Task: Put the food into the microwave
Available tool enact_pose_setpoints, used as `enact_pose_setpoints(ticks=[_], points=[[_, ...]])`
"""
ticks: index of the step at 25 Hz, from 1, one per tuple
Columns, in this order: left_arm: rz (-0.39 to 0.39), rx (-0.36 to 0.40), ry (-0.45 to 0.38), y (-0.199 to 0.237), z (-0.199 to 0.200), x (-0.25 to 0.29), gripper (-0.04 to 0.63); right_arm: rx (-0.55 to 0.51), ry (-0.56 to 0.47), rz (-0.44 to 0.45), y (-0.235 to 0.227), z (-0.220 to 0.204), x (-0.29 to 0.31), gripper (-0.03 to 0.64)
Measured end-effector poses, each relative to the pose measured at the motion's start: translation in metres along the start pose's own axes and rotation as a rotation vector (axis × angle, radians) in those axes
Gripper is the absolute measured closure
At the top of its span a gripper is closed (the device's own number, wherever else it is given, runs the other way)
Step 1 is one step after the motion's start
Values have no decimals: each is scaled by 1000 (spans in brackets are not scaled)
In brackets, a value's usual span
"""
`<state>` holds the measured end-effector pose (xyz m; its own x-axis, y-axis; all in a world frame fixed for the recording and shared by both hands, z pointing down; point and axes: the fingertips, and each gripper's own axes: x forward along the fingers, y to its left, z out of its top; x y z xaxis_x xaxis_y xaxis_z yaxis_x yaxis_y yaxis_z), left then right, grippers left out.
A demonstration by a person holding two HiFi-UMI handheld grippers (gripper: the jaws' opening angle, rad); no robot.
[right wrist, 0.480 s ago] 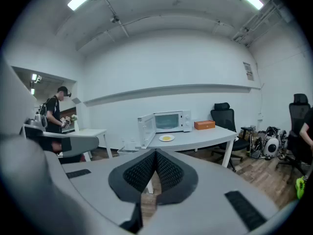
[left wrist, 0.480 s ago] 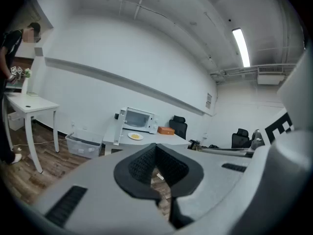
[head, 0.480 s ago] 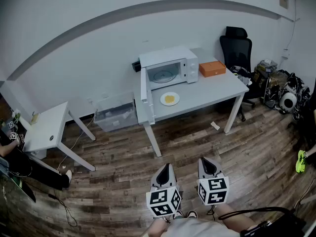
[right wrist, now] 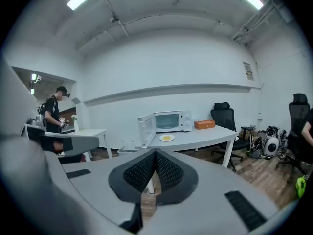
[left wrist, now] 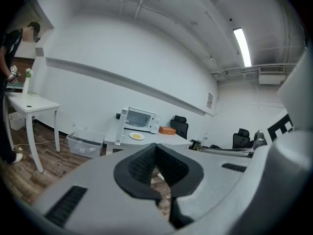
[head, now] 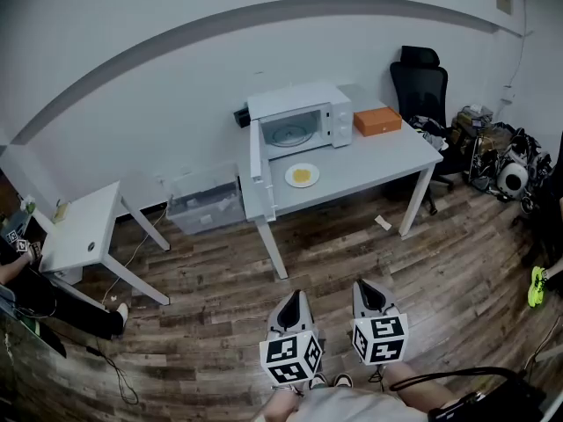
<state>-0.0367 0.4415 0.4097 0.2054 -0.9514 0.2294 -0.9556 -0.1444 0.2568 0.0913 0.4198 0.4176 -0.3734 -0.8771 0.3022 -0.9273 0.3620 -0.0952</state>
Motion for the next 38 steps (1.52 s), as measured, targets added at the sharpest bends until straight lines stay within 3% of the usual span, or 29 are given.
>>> enact_pose_setpoints(ticks=[26,38], points=[[-56,27,49,41,5,40,594,69,38,-78,13,-10,46,600],[-61,13,77,50,6,89,594,74,38,-75,-6,2,91,600]])
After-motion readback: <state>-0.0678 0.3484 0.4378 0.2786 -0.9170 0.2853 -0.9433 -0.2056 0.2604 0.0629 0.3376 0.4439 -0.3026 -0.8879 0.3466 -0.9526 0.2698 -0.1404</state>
